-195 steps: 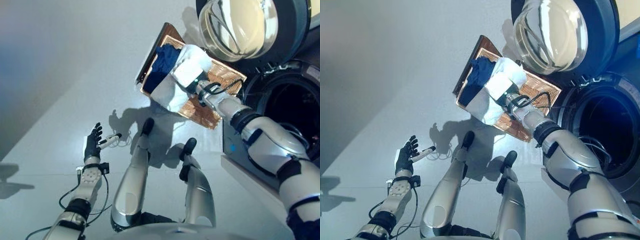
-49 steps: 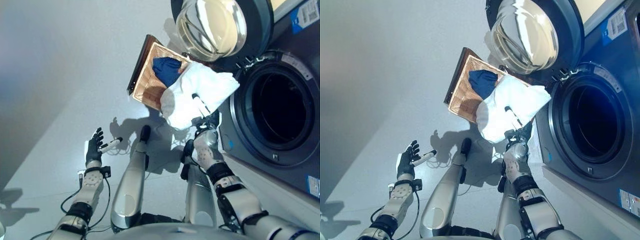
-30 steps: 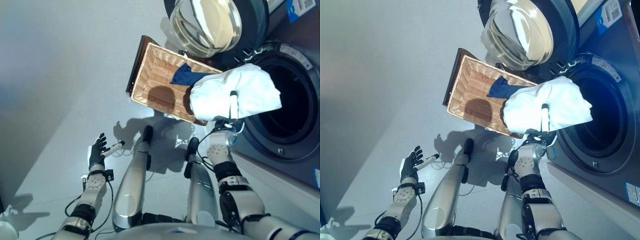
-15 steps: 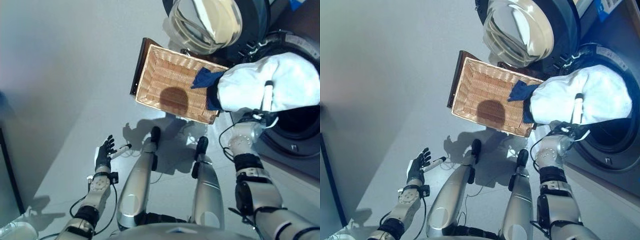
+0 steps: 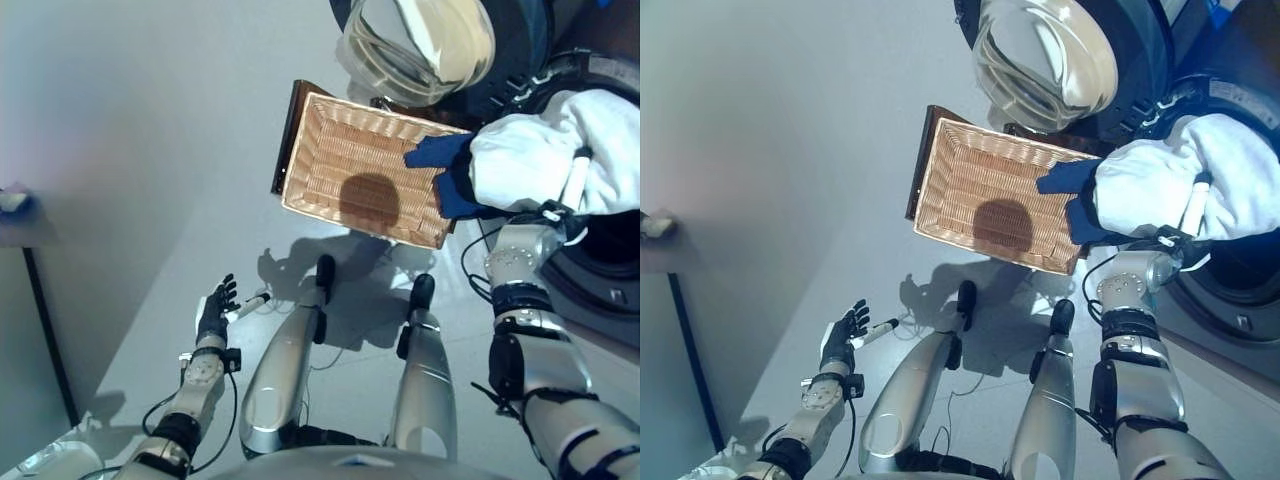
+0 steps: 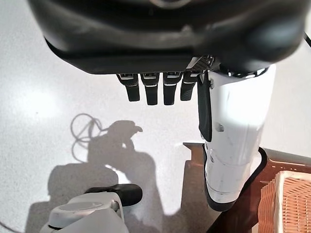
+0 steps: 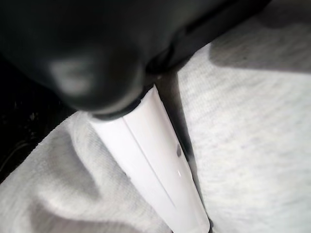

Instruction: Pick up the clothes and place them into the washing machine

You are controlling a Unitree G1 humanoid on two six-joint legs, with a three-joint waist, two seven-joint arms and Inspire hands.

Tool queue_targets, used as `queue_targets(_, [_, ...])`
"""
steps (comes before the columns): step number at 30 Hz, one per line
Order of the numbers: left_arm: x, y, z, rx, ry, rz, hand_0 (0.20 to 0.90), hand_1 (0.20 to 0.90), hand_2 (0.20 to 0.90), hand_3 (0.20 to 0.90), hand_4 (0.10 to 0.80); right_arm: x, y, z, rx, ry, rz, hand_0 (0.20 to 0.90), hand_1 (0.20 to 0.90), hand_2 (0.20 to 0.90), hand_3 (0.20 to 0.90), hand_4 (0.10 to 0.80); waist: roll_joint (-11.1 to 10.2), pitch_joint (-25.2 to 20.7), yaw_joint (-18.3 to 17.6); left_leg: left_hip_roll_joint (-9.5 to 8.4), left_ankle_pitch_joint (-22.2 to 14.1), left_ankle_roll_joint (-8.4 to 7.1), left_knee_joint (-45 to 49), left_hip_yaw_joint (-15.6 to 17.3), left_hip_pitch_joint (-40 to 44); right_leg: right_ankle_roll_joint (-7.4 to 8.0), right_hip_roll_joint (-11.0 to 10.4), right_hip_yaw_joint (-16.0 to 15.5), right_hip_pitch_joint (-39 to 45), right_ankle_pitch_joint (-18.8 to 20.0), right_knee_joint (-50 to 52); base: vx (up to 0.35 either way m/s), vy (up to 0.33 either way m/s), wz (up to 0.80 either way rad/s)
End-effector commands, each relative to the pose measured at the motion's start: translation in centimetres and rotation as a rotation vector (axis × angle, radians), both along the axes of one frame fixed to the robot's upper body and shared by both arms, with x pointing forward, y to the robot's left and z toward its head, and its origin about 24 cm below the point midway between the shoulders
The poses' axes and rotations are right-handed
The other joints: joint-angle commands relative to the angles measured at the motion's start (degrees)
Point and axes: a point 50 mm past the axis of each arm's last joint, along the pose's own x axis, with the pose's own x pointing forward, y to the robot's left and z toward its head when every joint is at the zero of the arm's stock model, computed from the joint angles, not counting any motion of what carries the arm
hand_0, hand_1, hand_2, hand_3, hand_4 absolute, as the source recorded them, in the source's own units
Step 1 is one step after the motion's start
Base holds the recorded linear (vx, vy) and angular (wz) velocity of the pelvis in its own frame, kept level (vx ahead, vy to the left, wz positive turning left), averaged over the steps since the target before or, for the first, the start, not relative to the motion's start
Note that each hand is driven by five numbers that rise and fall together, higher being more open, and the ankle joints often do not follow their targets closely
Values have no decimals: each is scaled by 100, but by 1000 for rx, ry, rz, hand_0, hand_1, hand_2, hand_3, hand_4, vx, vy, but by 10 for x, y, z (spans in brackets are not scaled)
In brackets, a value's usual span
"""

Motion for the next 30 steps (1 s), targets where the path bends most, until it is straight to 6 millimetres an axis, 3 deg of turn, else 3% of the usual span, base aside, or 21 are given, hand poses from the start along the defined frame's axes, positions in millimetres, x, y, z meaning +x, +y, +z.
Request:
queue_targets(1, [-23,5,-14,8,57,24,900,900,900,900,800,-36,-69,103,-241,-303,-270,200,200,200,200,300,282,-618,-104,130,91,-515,-99,8,-237,-93,154,211,85,-498,534,-1,10,-6])
queue_targets(8, [-21,-5,-13,-23,44,-7,900,900,900,900,800,-26,-65,68,-216,-126,-205,200,200,200,200,300,435,-542,-134,144,107,-513,-96,95,-231,-115,178,273,32,-497,574,-9,-6,-9])
queue_targets(17, [-16,-15,-9,-36,20,-38,900,900,900,900,800,-9,-40,19,-180,110,-73,200,200,200,200,300,644,-371,-176,134,104,-486,-34,199,-347,-147,204,408,-159,-455,639,-26,5,-7])
queue_targets(25, [-15,-13,-5,-45,-6,-23,900,900,900,900,800,-5,-38,27,-173,88,-74,200,200,200,200,300,770,-324,-186,121,86,-463,36,264,-460,-158,187,493,-352,-436,744,-12,13,-9])
queue_targets(30, [-16,-14,-5,-54,-5,-23,900,900,900,900,800,-9,-55,60,-206,26,-129,200,200,200,200,300,807,-341,-199,109,95,-465,22,294,-503,-156,199,564,-437,-436,764,-3,14,-6])
